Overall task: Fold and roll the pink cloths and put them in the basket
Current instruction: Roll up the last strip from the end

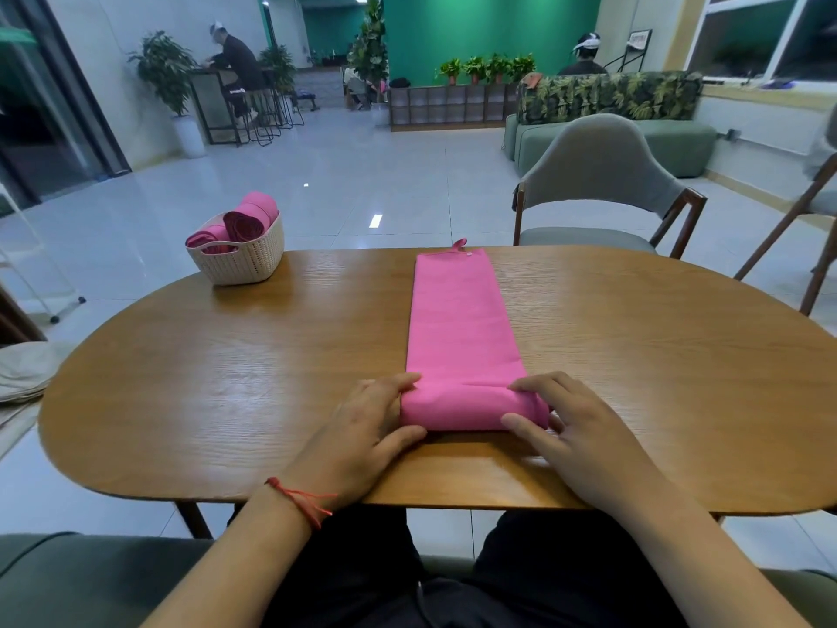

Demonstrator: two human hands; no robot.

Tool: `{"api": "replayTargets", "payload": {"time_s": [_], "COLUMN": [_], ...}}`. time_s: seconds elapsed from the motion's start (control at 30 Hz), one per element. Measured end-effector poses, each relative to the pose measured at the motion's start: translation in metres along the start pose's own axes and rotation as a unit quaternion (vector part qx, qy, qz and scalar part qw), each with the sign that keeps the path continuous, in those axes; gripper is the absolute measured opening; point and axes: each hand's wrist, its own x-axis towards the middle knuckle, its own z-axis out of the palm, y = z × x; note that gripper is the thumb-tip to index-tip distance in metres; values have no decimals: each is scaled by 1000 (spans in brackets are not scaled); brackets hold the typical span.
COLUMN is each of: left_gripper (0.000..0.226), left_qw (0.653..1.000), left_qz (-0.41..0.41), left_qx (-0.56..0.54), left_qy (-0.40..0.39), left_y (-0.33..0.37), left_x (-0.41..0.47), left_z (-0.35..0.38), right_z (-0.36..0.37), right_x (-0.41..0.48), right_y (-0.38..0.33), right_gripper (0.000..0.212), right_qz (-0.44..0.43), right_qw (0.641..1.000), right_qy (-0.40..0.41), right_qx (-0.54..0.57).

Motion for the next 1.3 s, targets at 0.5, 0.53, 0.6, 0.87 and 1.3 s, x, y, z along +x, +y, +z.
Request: {"api": "replayTargets", "payload": {"time_s": [0.5,0.53,0.6,0.87,1.3], "left_gripper": [29,27,28,54,33], "left_qw": [995,997,999,996,992], "left_qz": [-45,-29,22,91,-49], "left_qx": [-87,-71,-23,6,-112], "left_qy": [-18,-8,18,16,9], "left_y": [14,13,14,15,13], "left_x": [-2,-2,-2,-7,0], "left_z": [-9,-8,-6,-6,-8], "right_z": [-6,-6,-5,-3,4], "right_x": [1,2,4,3,-3], "right_y": [-10,-10,-9,-10,-5], "right_gripper": [35,34,28,25,50], "right_qz": [42,48,72,67,-23], "right_qw": [997,996,994,997,999], "right_qy": [-34,-35,-33,20,29], "right_qx": [59,62,69,44,-31]}}
